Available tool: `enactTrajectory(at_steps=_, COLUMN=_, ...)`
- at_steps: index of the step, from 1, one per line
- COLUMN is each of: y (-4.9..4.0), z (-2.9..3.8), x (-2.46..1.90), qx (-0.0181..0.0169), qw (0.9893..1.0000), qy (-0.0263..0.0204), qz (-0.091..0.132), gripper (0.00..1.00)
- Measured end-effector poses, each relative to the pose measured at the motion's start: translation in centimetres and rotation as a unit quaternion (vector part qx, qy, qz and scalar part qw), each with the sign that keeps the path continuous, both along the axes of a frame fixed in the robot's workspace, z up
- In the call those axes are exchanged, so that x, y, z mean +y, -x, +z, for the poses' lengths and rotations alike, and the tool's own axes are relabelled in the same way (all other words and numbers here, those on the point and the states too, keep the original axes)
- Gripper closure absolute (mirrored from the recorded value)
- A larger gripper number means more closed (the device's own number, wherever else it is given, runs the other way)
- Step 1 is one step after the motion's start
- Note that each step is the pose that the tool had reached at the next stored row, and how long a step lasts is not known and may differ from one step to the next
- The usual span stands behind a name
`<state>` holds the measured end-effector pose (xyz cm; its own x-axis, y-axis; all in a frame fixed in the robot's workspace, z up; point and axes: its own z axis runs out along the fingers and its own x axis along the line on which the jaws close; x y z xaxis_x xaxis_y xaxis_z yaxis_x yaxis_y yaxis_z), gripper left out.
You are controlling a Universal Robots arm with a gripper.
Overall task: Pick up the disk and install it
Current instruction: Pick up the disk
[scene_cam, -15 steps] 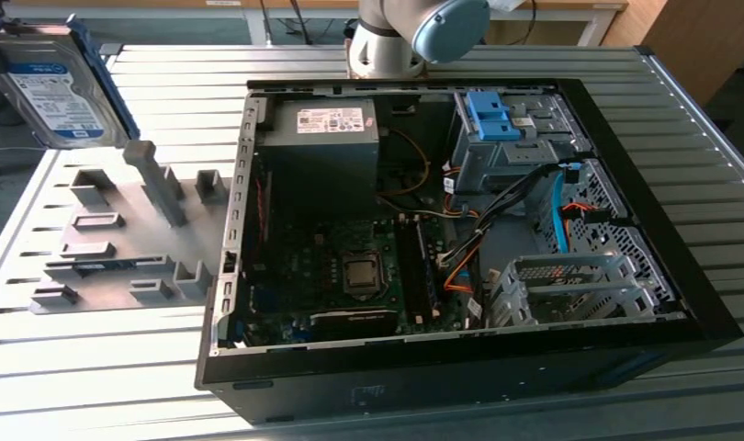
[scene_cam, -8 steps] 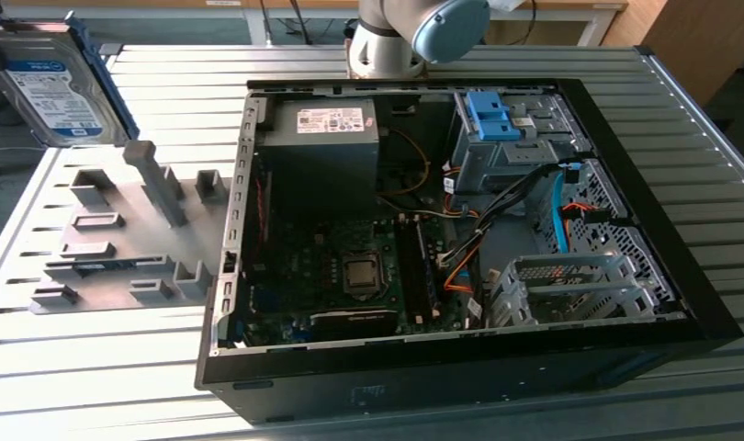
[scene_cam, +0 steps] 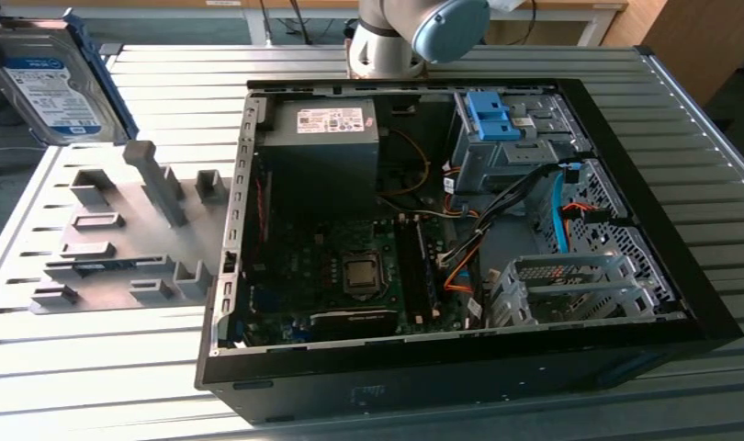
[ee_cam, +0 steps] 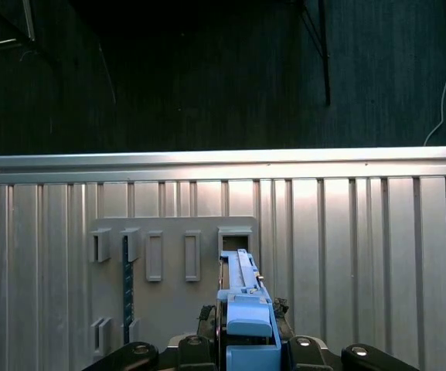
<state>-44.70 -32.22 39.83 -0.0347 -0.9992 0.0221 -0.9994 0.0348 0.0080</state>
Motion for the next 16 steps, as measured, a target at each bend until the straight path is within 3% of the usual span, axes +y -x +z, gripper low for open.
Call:
enactTrajectory(at_steps=8, y=0.00, z=0.77, x=0.00, qx=0.0001, qw=1.0000, qy=0.0000, qz=0.000, gripper=0.64)
enactTrajectory(at_steps=16, y=0.00, z=2.54, x=0.00, qx=-0.0001, qw=1.0000, qy=-0.0021, qz=0.000, gripper=0.64)
